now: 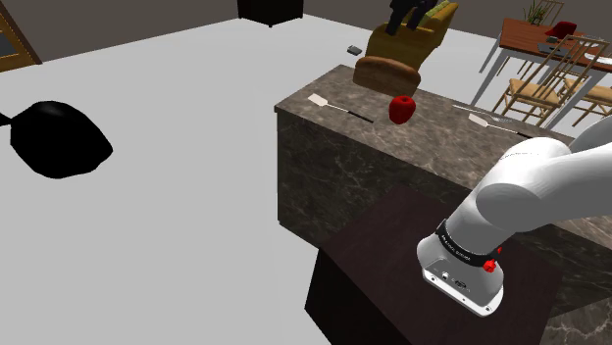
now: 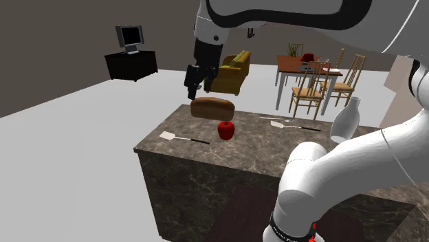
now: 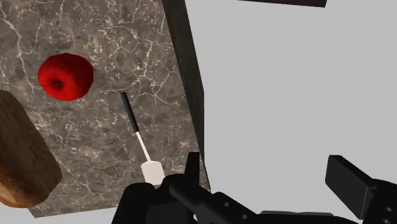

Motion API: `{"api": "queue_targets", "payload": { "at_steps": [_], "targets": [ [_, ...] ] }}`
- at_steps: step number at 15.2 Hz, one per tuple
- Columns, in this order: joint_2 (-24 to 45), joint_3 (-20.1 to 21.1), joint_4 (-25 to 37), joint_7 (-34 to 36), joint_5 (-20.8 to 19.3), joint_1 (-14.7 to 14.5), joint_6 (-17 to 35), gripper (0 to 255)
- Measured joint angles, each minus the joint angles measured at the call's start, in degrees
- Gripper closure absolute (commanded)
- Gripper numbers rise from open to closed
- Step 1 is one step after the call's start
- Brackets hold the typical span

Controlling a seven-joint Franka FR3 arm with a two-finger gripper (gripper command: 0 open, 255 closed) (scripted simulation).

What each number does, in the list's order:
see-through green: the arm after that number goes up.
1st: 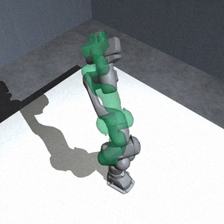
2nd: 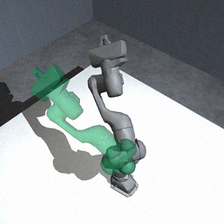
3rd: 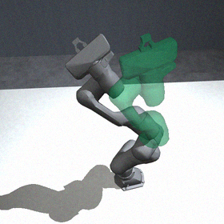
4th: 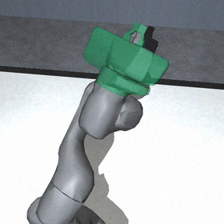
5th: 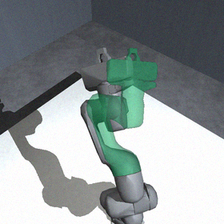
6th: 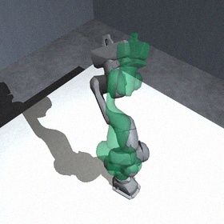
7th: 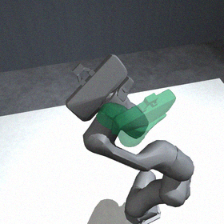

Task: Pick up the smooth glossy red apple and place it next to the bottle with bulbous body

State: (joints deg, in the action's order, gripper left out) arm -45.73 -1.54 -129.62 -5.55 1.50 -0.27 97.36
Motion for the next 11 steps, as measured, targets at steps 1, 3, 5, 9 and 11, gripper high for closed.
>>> {"api": "queue_targets", "payload": {
  "at_steps": [1, 3, 5, 9, 11],
  "targets": [
    [0.00, 0.00, 0.00, 0.00, 0.00, 0.00, 0.00, 0],
    [0.99, -1.50, -0.35, -2.07, -0.89, 0.19, 0.37, 0],
    [2.64, -3.11, -0.81, -4.60, -1.95, 0.29, 1.07, 0],
    [6.71, -7.12, -1.41, -10.63, -4.50, 0.75, 2.86, 0],
    [9.23, -9.24, -1.19, -13.80, -5.78, 1.02, 3.73, 0]
  ]
}}
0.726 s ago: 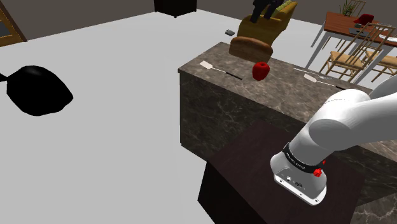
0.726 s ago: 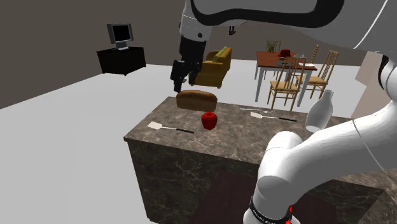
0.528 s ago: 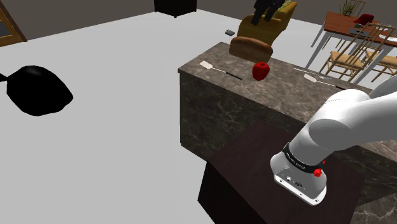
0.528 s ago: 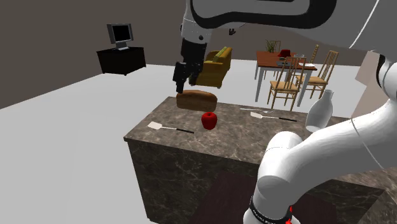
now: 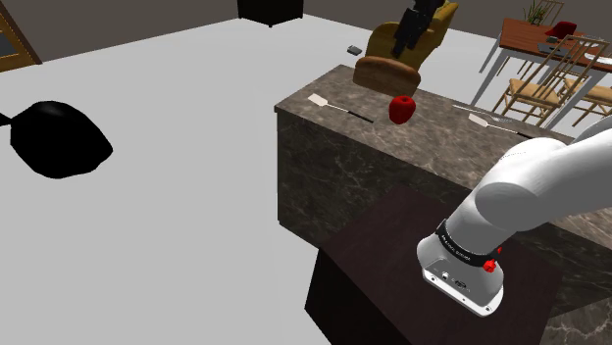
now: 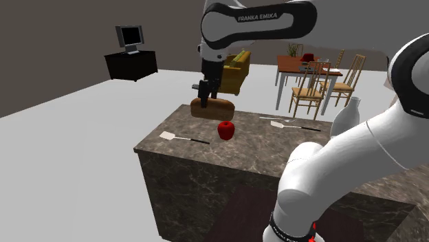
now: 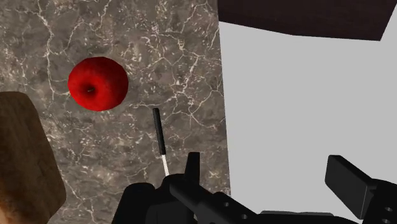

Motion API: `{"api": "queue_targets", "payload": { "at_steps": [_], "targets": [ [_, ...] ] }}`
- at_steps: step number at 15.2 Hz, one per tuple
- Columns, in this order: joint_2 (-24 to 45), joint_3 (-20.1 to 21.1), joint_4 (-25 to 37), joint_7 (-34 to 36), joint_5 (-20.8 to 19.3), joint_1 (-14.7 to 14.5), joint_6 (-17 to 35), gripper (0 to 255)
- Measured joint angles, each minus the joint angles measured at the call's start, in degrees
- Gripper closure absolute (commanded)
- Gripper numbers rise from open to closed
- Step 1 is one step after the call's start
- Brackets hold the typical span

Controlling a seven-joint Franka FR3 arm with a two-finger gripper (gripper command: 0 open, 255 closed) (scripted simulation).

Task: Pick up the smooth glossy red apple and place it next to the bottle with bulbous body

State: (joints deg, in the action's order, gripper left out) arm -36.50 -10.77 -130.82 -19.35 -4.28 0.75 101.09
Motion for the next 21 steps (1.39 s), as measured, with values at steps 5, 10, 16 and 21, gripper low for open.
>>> {"api": "queue_targets", "payload": {
  "at_steps": [5, 10, 16, 21],
  "targets": [
    [6.88, -5.43, 0.49, -8.14, -3.04, 0.74, 3.15, 0],
    [15.72, -9.88, 3.99, -15.62, -4.73, 1.06, 5.49, 0],
    [27.05, -14.72, 8.75, -25.06, -5.42, 2.02, 8.76, 0],
    [37.52, -17.24, 14.06, -32.08, -4.12, 3.24, 11.41, 0]
  ]
}}
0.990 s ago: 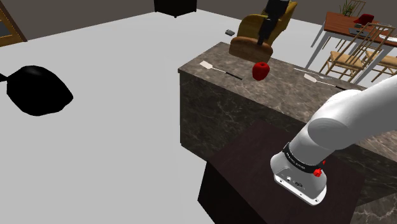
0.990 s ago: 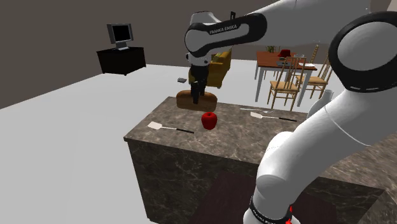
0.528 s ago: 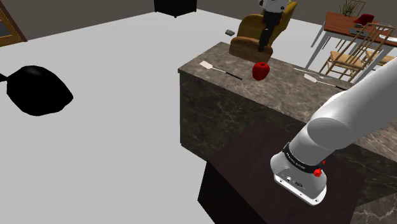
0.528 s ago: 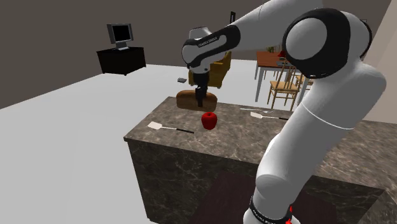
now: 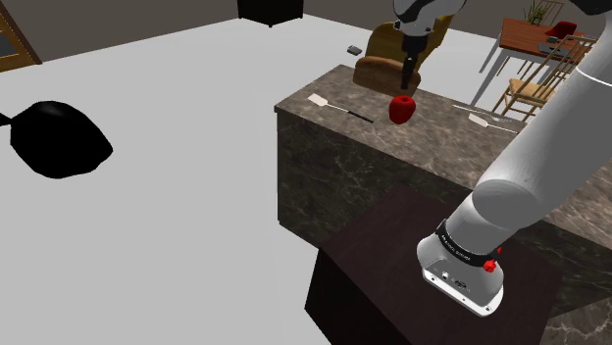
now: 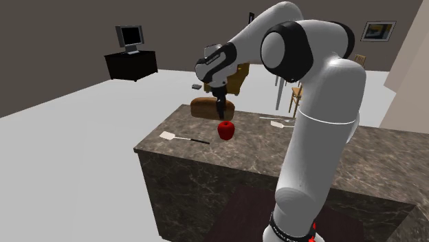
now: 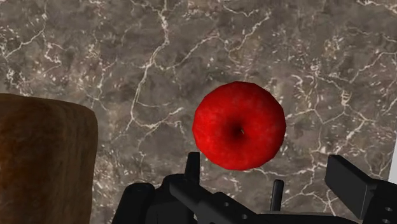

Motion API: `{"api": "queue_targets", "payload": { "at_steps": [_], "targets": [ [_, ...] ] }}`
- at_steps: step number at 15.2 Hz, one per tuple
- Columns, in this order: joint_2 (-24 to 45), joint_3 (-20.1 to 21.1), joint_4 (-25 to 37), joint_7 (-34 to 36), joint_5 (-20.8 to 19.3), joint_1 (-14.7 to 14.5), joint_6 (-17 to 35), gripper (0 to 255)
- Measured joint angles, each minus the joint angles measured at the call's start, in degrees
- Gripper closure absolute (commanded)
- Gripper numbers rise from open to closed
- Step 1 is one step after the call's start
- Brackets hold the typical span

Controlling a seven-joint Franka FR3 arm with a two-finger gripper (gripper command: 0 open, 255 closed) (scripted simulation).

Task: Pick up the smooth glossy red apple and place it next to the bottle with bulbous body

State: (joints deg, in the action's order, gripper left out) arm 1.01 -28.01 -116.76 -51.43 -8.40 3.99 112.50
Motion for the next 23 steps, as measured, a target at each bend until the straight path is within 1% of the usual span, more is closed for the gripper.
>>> {"api": "queue_targets", "payload": {
  "at_steps": [7, 14, 15, 23],
  "targets": [
    [2.67, -0.42, -2.84, -1.01, 0.58, 0.58, 5.13, 0],
    [2.93, -0.50, -3.19, -1.16, 0.67, 0.68, 5.75, 0],
    [2.93, -0.50, -3.19, -1.16, 0.67, 0.68, 5.75, 255],
    [2.92, -0.50, -3.18, -1.16, 0.67, 0.69, 5.76, 255]
  ]
}}
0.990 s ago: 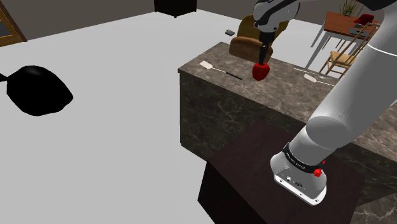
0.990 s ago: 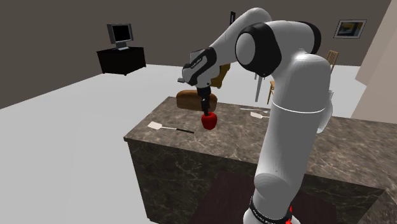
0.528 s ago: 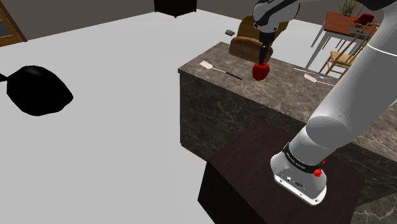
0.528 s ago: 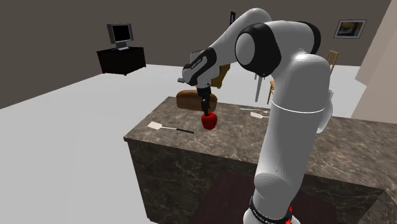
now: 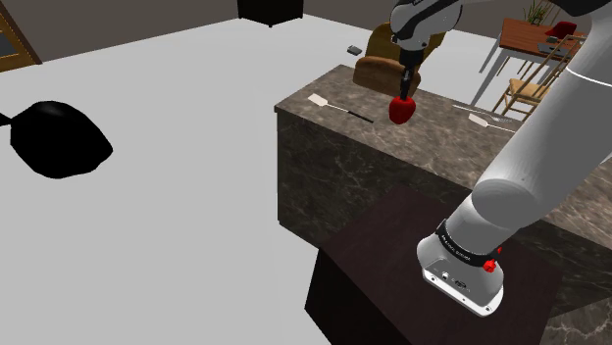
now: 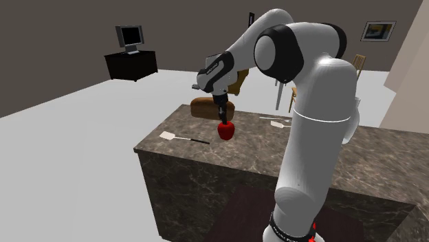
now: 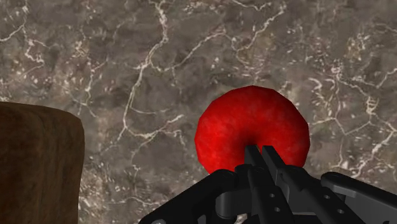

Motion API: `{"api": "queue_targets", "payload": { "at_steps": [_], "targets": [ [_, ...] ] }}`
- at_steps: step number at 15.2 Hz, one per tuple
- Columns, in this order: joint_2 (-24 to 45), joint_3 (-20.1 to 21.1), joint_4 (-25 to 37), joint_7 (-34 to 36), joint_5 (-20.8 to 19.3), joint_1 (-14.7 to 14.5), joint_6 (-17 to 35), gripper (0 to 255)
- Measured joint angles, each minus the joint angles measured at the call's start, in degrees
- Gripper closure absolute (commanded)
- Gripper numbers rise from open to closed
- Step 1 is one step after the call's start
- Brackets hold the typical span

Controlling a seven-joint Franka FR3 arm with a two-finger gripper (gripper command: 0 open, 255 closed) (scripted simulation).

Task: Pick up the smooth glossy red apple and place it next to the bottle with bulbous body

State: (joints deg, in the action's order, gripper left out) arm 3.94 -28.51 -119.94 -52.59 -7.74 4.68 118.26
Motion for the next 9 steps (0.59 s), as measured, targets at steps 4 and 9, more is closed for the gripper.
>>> {"api": "queue_targets", "payload": {
  "at_steps": [4, 9],
  "targets": [
    [-0.40, -0.02, 0.47, -0.02, -0.16, -0.02, -0.84, 255],
    [-1.96, 0.08, 2.67, 0.10, -0.71, -0.24, -4.44, 255]
  ]
}}
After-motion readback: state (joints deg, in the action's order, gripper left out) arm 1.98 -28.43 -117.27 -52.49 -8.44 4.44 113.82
